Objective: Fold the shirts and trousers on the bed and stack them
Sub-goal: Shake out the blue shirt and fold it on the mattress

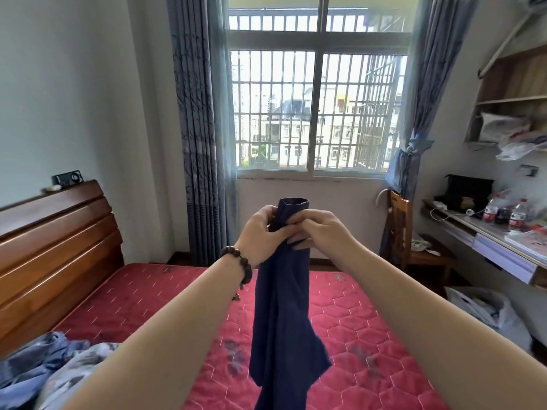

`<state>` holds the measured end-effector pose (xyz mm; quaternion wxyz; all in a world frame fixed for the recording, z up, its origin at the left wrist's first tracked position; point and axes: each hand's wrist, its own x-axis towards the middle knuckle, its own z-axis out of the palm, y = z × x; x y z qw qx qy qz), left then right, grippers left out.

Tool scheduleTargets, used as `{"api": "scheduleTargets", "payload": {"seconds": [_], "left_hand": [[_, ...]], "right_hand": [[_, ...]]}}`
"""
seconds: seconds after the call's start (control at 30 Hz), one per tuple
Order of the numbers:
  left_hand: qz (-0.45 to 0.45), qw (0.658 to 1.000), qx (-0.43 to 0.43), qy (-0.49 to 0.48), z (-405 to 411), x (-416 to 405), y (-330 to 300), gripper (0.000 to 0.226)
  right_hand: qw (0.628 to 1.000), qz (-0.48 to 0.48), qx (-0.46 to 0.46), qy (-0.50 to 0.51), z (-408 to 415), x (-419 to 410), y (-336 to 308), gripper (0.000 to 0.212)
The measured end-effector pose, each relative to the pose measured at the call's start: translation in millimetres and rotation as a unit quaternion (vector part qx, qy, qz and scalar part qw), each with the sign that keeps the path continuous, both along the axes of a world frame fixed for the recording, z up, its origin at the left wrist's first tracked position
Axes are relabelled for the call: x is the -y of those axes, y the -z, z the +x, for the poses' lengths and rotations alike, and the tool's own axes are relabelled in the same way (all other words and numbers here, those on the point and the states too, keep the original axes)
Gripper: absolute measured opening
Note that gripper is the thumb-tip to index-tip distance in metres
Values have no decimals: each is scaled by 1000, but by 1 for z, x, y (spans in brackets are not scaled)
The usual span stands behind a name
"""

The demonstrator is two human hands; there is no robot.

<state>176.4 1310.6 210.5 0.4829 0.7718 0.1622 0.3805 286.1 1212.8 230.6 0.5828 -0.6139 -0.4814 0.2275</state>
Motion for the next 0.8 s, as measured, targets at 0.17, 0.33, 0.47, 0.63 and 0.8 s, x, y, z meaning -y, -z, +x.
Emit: {"api": "scheduleTargets", "payload": {"seconds": [0.17,0.33,0.47,0.63,0.8], "left_hand": [[44,998,-20,29,-4,-5,-13,18],[112,992,-42,43,-4,-6,-24,16],[41,999,-16,26,-13,-17,-14,20],[192,976,-55,-90,-25,-31,21,26],[288,952,-27,-97,-23,-26,38,27]], "right_hand": [[952,54,284,101,30,8,-21,31],[901,-111,416,-49,46,4,-54,32],[923,-40,384,-10,54,2,-56,17],[949,-38,303,71,68,7,-55,7],[943,-28,316,97,60,5,-55,12]]}}
